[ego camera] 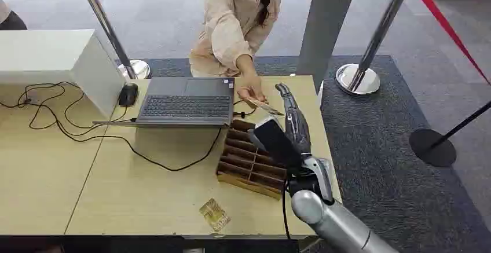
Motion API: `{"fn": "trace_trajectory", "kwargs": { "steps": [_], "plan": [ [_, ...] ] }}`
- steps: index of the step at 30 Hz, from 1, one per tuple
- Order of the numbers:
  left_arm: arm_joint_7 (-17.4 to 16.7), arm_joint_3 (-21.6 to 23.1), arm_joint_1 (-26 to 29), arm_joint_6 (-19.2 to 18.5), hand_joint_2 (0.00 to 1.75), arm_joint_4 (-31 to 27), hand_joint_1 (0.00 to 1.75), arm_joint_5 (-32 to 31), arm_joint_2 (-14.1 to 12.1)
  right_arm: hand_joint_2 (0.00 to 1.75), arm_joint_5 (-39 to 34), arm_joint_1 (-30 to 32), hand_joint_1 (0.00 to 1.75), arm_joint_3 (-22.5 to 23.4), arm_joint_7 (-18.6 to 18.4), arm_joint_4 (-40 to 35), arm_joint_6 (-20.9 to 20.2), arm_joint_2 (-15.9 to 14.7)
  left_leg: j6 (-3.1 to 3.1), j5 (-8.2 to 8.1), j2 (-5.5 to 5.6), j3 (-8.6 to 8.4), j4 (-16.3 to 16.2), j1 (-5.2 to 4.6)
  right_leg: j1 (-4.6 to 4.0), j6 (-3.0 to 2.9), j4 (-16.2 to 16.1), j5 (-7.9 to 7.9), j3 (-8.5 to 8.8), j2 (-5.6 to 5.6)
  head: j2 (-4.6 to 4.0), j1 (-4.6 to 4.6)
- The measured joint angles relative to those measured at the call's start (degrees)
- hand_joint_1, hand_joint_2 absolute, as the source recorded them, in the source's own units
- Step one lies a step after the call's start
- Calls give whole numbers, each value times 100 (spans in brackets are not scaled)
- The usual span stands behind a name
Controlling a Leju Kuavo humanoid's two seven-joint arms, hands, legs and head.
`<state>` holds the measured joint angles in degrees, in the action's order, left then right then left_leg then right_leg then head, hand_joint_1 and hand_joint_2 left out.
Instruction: Pass the card to the sensor for recognition and then transmit it.
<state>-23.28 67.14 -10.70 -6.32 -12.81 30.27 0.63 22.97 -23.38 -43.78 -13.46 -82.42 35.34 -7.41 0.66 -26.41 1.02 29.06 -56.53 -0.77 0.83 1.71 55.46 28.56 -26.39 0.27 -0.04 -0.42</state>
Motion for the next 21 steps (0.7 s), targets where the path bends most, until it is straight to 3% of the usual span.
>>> {"fn": "trace_trajectory", "kwargs": {
  "steps": [21],
  "plan": [
    [68,20,4,7,0,20,0,20,-4,175,-2,-180,3,-179,199,197,79,188,0,0,0,-1,0,0,0,0,0,0,0,0,0,0]
  ]
}}
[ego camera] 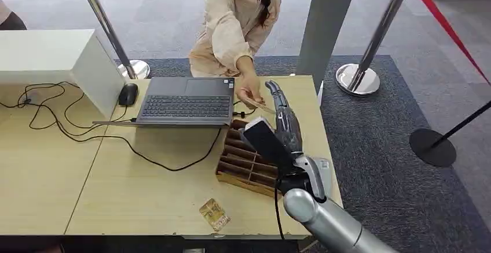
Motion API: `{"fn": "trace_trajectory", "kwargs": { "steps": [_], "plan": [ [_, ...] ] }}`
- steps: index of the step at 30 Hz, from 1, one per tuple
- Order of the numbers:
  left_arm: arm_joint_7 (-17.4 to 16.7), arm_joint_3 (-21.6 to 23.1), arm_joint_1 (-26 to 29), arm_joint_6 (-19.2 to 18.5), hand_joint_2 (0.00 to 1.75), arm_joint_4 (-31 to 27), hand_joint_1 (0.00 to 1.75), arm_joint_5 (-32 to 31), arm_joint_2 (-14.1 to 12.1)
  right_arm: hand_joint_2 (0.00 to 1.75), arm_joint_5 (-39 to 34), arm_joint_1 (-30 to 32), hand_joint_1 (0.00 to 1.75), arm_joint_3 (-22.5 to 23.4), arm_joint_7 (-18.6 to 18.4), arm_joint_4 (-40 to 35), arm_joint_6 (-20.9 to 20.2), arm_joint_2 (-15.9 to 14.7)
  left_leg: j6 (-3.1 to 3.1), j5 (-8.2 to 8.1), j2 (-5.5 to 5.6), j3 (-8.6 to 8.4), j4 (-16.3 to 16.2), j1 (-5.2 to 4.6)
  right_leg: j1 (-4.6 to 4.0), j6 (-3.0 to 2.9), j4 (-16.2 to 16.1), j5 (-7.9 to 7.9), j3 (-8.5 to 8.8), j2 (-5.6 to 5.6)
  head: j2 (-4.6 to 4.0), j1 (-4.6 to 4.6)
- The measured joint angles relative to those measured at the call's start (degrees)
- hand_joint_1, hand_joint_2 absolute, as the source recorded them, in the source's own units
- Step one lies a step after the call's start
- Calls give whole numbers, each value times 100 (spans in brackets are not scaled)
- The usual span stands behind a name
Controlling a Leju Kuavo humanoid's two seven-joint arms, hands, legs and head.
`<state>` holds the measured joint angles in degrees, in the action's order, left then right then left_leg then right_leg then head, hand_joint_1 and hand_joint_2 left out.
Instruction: Pass the card to the sensor for recognition and then transmit it.
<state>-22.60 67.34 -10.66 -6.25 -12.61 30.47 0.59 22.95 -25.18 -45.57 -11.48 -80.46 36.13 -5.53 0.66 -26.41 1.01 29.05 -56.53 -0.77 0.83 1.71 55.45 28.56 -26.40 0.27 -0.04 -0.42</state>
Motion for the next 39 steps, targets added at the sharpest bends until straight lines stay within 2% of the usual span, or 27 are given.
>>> {"fn": "trace_trajectory", "kwargs": {
  "steps": [5,7,8,9,10,11,12,30,39],
  "plan": [
    [2,0,0,0,0,7,0,13,0,175,-17,-13,12,-29,26,33,9,15,0,0,0,0,0,0,0,0,0,0,0,0,0,0],
    [2,0,-1,-2,0,9,0,13,0,175,-33,-13,23,-37,29,44,13,24,0,0,0,0,0,0,0,0,0,0,0,0,0,0],
    [4,0,-1,0,0,9,0,13,0,175,-33,-12,33,-39,31,48,15,28,0,0,0,0,0,0,0,0,0,0,0,0,0,0],
    [4,0,-1,-2,0,9,0,13,0,175,-33,-13,72,-39,31,50,15,35,0,0,0,0,0,0,0,0,0,0,0,0,0,0],
    [2,0,-1,0,0,9,0,13,0,175,-33,-13,133,-42,33,52,22,39,0,0,0,-1,0,0,0,0,0,0,0,0,0,2],
    [4,0,-1,0,0,9,0,13,0,175,-35,-12,148,-42,37,55,28,46,0,0,0,-1,0,0,0,0,0,0,0,0,0,0],
    [4,0,-1,0,0,9,0,13,0,175,-39,-13,175,-44,39,59,31,48,0,0,0,-1,0,0,0,0,0,0,0,0,0,0],
    [11,13,0,4,0,11,0,31,-2,175,48,-9,175,-83,74,133,118,48,0,0,-1,-1,0,0,0,0,0,0,-1,0,0,0],
    [26,74,-5,4,0,11,0,55,-7,175,66,-8,164,-83,88,133,138,46,0,0,-1,-2,0,0,0,0,0,-1,0,0,0,0]
  ]
}}
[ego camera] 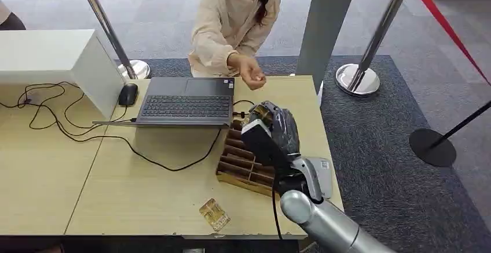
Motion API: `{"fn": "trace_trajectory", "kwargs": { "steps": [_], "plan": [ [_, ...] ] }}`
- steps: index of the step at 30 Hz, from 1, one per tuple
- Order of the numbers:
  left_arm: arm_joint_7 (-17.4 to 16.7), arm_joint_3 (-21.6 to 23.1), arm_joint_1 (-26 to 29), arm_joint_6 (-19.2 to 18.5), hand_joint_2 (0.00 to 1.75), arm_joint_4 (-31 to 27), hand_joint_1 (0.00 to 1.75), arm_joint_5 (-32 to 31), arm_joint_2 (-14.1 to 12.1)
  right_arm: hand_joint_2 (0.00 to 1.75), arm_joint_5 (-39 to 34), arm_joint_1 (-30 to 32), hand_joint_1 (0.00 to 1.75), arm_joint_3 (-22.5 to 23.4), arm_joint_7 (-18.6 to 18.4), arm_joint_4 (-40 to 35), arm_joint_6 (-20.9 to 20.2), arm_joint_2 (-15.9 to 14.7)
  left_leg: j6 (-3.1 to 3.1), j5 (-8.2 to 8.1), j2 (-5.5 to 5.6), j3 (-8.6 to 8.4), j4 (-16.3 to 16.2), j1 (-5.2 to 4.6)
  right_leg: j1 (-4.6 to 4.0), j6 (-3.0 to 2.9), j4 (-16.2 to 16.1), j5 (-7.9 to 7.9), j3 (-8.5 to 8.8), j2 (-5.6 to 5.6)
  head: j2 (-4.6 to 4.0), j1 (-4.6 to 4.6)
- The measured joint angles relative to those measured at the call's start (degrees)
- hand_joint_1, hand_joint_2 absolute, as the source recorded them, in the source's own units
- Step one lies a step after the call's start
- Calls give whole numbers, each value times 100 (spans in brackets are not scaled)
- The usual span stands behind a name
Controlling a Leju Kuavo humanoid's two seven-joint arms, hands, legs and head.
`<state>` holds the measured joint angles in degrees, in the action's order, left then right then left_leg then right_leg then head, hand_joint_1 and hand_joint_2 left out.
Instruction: Pass the card to the sensor for recognition and then transmit it.
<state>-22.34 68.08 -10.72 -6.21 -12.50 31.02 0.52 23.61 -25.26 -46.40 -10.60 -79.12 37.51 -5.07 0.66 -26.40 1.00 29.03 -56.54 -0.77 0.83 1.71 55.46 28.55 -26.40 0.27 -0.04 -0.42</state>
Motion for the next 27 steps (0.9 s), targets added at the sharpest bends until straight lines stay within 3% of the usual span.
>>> {"fn": "trace_trajectory", "kwargs": {
  "steps": [6,11,15,27],
  "plan": [
    [9,2,1,0,0,0,0,61,-13,175,324,-1,162,15,-200,-188,136,-98,0,0,-1,-1,-1,0,0,0,-1,0,-1,0,0,0],
    [26,2,4,0,0,0,0,153,-26,175,1595,5,166,127,-1059,-636,-65,-417,0,0,-1,-2,-1,-1,1,0,-3,0,-1,0,0,0],
    [33,2,7,0,0,0,0,192,-33,175,2070,105,169,247,-1513,-931,-322,-783,0,0,0,-1,-2,-1,1,3,-3,-2,-1,0,0,0],
    [24,0,8,2,0,0,0,264,-39,175,3353,878,162,791,-2101,-1274,-571,-1633,0,-1,1,0,-3,0,1,2,-4,-3,-2,0,0,0]
  ]
}}
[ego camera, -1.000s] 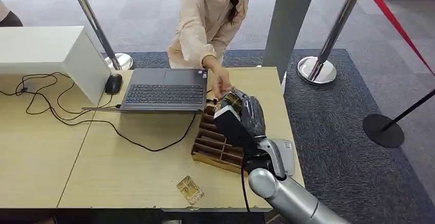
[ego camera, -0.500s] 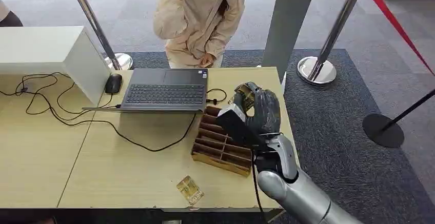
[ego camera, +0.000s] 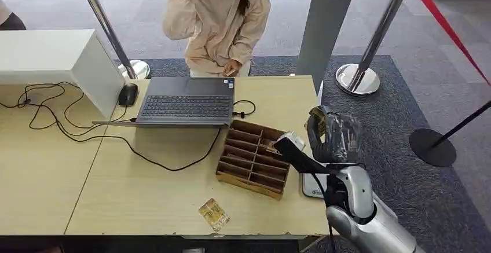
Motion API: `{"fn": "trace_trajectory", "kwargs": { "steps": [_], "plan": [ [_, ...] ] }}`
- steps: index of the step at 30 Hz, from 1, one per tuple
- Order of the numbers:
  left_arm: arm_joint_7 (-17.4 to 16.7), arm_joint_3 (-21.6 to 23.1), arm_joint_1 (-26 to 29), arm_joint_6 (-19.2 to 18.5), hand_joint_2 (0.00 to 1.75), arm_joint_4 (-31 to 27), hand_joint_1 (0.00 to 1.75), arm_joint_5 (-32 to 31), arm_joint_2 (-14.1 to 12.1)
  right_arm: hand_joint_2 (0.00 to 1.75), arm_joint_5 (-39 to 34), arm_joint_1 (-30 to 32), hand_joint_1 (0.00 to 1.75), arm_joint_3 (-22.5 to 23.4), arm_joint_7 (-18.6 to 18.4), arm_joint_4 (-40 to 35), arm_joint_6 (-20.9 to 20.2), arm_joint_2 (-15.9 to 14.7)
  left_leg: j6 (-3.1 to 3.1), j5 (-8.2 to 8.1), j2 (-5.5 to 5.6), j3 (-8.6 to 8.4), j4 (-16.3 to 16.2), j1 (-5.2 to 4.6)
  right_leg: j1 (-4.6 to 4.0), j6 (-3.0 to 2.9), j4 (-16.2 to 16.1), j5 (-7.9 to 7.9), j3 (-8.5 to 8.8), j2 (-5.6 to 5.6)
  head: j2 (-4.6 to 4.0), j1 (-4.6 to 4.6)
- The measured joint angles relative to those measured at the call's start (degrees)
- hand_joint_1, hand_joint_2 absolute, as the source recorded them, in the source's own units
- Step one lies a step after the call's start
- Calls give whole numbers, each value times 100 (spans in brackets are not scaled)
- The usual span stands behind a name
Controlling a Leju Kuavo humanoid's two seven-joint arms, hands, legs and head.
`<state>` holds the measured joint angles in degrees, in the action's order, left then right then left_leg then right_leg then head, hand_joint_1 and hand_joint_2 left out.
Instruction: Pass the card to the sensor for recognition and then transmit it.
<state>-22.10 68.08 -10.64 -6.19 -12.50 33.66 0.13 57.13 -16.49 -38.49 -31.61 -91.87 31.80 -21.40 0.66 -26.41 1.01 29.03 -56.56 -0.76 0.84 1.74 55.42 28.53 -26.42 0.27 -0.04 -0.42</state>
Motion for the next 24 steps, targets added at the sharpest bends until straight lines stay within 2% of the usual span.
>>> {"fn": "trace_trajectory", "kwargs": {
  "steps": [4,13,24],
  "plan": [
    [-7,0,-2,2,0,0,0,39,0,175,-42,272,161,173,11,4,-15,-114,0,0,0,0,0,0,0,0,0,0,0,0,0,0],
    [-42,-2,-8,11,0,0,0,103,4,175,-415,729,154,358,383,490,87,-103,0,0,1,3,1,0,-1,0,0,0,0,0,0,0],
    [-77,-2,-15,42,0,0,0,118,17,175,-750,831,154,297,914,1517,236,328,0,0,-1,4,1,1,-1,0,1,0,-1,0,0,0]
  ]
}}
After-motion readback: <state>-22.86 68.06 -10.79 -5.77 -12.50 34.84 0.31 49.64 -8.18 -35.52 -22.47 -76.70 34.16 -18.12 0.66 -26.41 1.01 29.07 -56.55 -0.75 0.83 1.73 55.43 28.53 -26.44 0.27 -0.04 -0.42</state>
